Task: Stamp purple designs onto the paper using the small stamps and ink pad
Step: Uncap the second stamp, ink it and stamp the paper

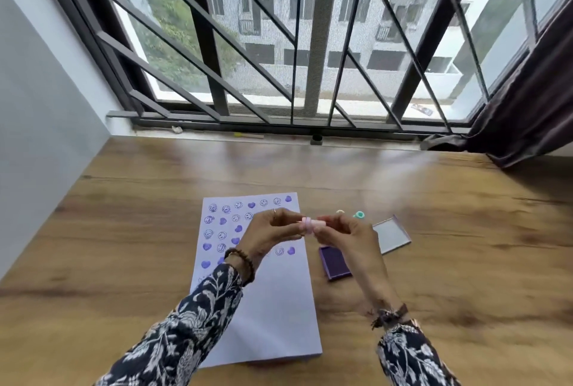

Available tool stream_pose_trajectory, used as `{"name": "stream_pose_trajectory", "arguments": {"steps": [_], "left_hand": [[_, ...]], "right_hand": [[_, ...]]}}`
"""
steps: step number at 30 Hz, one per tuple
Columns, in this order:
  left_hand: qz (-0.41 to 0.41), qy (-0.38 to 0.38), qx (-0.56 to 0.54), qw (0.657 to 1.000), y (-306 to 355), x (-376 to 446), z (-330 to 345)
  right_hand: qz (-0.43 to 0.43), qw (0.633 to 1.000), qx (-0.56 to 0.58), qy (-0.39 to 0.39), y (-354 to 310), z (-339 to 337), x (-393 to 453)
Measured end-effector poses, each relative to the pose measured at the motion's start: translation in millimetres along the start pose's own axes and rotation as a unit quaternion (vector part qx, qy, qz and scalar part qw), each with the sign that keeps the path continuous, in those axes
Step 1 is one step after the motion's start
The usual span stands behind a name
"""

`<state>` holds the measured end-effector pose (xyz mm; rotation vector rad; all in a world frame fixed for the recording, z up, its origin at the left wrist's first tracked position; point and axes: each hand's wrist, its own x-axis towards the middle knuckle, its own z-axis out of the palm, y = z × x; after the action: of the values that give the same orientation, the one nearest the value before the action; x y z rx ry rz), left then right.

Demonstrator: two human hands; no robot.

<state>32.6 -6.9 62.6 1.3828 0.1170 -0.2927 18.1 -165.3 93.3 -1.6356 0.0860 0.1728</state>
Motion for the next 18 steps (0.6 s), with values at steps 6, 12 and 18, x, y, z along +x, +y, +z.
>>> {"name": "stream_pose_trajectory", "arguments": {"steps": [6,12,18], "left_hand": [[0.058,-0.009,0.118,0.991,-0.1,10.1,11.8],[0.098,0.029,0.259,0.960,-23.8,35.0,19.1],[0.059,0.114,0.489,0.863,-48.2,62.2,31.8]], "right_hand": [[-0.021,0.994,-0.105,0.012,6.3,-12.1,20.1],[-0.028,0.980,-0.193,0.037,14.5,-20.1,37.7],[-0.042,0.887,-0.456,0.062,29.8,-27.8,56.0]]}}
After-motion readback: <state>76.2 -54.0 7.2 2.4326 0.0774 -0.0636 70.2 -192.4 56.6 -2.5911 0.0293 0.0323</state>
